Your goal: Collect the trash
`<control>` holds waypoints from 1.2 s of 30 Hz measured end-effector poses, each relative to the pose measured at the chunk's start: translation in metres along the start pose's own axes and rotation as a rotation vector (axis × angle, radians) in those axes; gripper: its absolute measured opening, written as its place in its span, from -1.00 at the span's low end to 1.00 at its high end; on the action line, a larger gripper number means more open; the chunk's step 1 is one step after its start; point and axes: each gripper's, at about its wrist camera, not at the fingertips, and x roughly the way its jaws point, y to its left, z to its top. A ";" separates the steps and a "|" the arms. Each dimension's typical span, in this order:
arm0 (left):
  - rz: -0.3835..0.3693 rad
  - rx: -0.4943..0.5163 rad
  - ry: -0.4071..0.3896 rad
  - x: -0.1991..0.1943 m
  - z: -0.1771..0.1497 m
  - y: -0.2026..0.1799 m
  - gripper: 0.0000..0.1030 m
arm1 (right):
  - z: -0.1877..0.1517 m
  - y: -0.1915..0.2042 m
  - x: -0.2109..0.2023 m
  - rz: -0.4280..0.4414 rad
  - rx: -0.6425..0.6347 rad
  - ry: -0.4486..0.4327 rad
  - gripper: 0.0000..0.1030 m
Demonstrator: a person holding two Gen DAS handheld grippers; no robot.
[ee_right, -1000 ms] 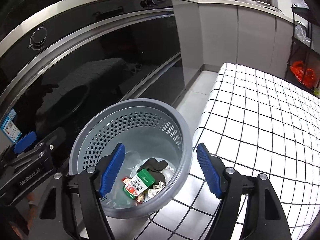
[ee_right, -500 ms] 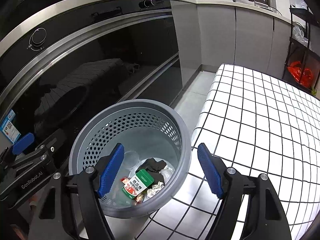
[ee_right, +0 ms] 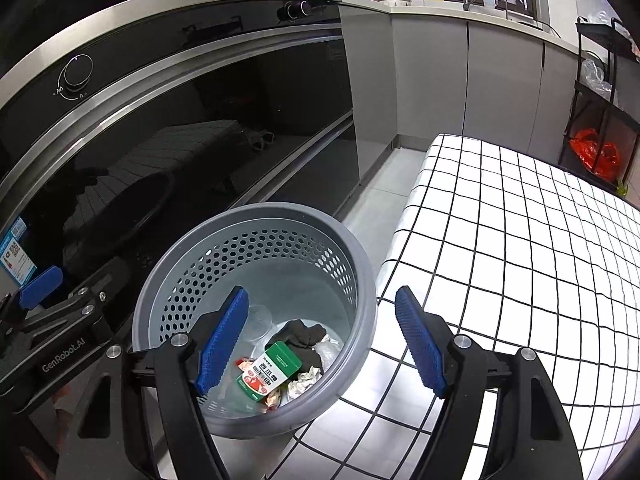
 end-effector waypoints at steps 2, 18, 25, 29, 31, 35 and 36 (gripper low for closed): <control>-0.002 -0.001 0.002 0.000 0.000 0.000 0.88 | 0.000 0.001 -0.001 -0.004 -0.004 -0.005 0.41; 0.006 -0.007 0.028 0.005 -0.002 0.001 0.88 | 0.000 0.007 -0.004 -0.023 -0.024 -0.026 0.43; 0.004 -0.006 0.024 0.004 -0.001 0.001 0.88 | 0.000 0.010 -0.005 -0.031 -0.036 -0.034 0.43; 0.002 -0.008 0.022 0.003 -0.002 0.000 0.88 | 0.000 0.010 -0.005 -0.030 -0.035 -0.033 0.43; 0.005 -0.008 0.021 0.003 -0.002 0.000 0.88 | 0.001 0.010 -0.005 -0.030 -0.035 -0.032 0.43; 0.004 -0.009 0.021 0.002 -0.001 0.000 0.88 | 0.001 0.009 -0.005 -0.029 -0.036 -0.034 0.43; 0.004 -0.009 0.022 0.003 -0.001 0.000 0.88 | 0.002 0.009 -0.005 -0.029 -0.036 -0.035 0.43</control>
